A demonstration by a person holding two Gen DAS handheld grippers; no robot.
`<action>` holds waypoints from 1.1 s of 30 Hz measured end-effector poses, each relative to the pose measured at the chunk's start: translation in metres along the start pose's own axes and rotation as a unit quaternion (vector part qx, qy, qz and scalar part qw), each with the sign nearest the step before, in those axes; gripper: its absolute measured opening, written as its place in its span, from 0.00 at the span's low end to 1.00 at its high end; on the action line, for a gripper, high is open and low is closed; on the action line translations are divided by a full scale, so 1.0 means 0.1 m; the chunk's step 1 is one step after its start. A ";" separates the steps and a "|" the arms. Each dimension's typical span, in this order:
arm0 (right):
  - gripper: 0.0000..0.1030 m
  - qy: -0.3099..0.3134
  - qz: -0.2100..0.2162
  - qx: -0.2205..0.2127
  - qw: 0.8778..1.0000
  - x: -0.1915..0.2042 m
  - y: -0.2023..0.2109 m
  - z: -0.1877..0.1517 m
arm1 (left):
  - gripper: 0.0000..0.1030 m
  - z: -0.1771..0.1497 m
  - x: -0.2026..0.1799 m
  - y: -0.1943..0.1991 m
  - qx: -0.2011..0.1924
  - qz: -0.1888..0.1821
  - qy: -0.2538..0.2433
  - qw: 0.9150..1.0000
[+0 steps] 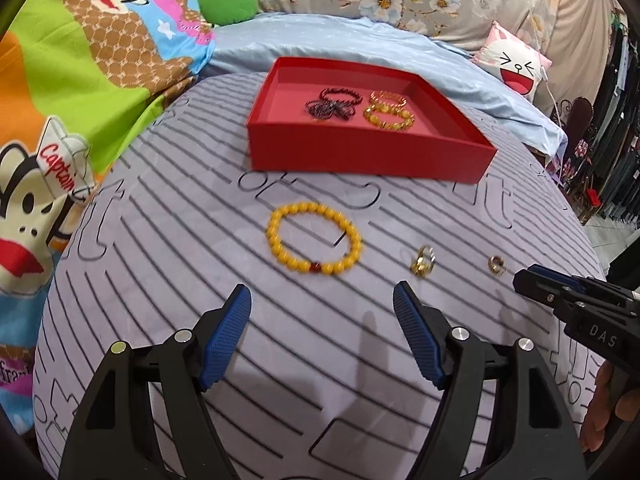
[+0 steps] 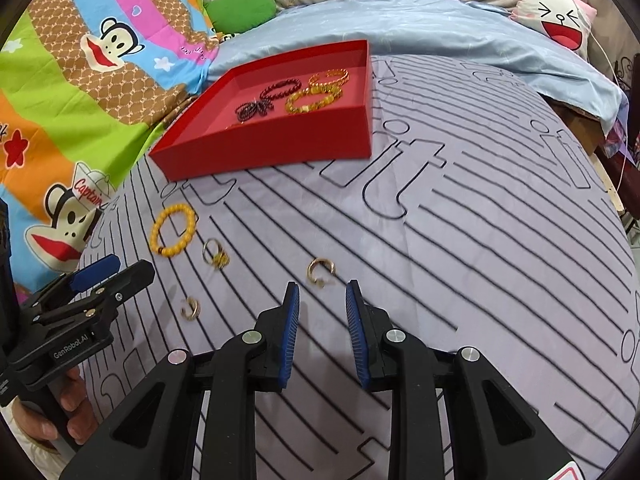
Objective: Organize jewelry
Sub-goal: 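Lower the left tool and close it on the yellow bead bracelet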
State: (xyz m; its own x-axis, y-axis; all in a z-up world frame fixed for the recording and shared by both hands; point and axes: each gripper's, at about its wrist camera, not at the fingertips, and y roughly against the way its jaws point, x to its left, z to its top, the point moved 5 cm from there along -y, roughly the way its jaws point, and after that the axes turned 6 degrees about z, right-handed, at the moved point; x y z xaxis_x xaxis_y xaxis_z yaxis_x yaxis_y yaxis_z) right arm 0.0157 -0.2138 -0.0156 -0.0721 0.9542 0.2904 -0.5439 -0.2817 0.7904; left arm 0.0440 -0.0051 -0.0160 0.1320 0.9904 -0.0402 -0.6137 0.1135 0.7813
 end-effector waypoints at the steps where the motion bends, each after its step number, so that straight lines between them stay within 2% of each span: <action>1: 0.24 0.001 0.002 0.001 1.000 0.01 -0.01 -0.02 | 0.68 -0.01 0.02 0.00 0.002 0.001 0.002 1.000; 5: 0.24 0.004 0.005 0.005 1.000 0.06 -0.02 -0.04 | 0.68 0.01 0.10 -0.04 0.004 0.012 0.014 1.000; 13: 0.24 0.008 0.005 0.001 1.000 0.09 -0.02 0.02 | 0.66 0.25 0.27 -0.21 0.000 0.040 0.034 0.999; 15: 0.24 0.008 0.005 0.001 1.000 0.09 -0.03 0.03 | 0.59 0.29 0.27 -0.28 0.003 0.041 0.032 0.999; 17: 0.24 0.009 0.003 0.003 1.000 0.08 -0.05 0.03 | 0.57 0.30 0.27 -0.35 0.009 0.044 0.029 0.999; 22: 0.24 0.004 0.000 0.009 1.000 0.03 -0.10 0.02 | 0.39 0.27 0.23 -0.44 0.016 0.044 0.022 0.999; 27: 0.24 0.001 -0.004 0.011 1.000 0.01 -0.14 0.02 | 0.14 0.26 0.20 -0.44 0.015 0.032 0.018 0.999; 30: 0.24 0.002 -0.002 0.011 1.000 0.02 -0.14 0.03 | 0.08 0.25 0.19 -0.42 0.015 0.026 0.021 0.999; 33: 0.24 0.004 0.001 0.011 1.000 0.05 -0.14 0.03 | 0.07 0.21 0.18 -0.40 0.016 0.020 0.023 0.999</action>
State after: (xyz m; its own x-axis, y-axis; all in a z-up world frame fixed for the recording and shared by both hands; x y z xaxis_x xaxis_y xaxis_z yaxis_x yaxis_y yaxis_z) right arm 0.0250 -0.2057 -0.0235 -0.0811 0.9543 0.2878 -0.5252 -0.2863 0.8014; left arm 0.0874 0.0064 -0.0345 0.0711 0.9968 -0.0368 -0.5929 0.0719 0.8021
